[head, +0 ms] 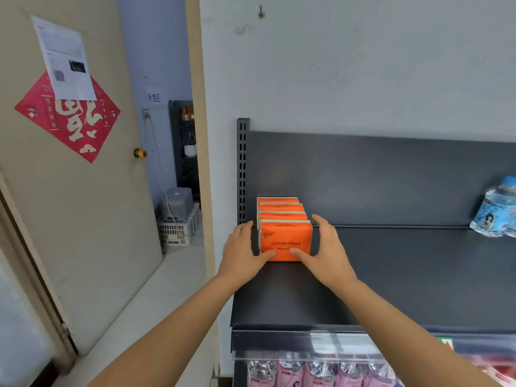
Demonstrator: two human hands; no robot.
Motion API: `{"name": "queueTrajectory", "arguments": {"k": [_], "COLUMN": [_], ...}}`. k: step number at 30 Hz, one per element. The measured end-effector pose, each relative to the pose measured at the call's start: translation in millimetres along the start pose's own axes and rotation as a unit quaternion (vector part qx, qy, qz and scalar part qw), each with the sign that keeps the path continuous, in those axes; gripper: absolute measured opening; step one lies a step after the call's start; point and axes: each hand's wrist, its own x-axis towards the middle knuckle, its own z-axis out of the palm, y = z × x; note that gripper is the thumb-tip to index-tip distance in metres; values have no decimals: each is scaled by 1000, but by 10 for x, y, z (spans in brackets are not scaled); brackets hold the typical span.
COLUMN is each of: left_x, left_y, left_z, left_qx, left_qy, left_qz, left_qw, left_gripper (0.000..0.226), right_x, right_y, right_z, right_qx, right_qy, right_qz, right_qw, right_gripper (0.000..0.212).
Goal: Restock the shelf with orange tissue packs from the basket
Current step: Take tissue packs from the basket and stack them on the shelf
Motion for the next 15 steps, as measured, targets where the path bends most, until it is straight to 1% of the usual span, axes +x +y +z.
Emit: {"name": "queueTrajectory", "arguments": {"k": [3, 5, 8, 11, 13, 15], "left_x": [-117, -231, -433, -688, -893, -1113], "left_y": [-144, -261, -465, -692, -849, -1017], "left_z": [-115, -229, -476, -744, -897, -1019], "left_qx": [99, 156, 241, 294, 311, 324], "left_qy": [-2, -19, -25, -25, -27, -32], "left_qz": [-22, -43, -49, -54, -65, -81], "left_qw": [995, 987, 969, 954, 948, 942], "left_gripper": [94, 95, 96, 101, 103, 106], "right_x": [-87, -180, -362, -565, -713, -891], "right_y": [-161, -312, -582, -862, -1060, -1259], "right_z": [-74, -78, 20, 229, 418, 646], "right_qx": [-60, -122, -207, -252, -258, -240], "right_qy": [-20, -25, -28, -46, -67, -96], "right_qz": [18, 2, -45, -90, -115, -134], "right_qw": [998, 992, 977, 962, 957, 957], "right_gripper": [107, 110, 110, 104, 101, 99]}}
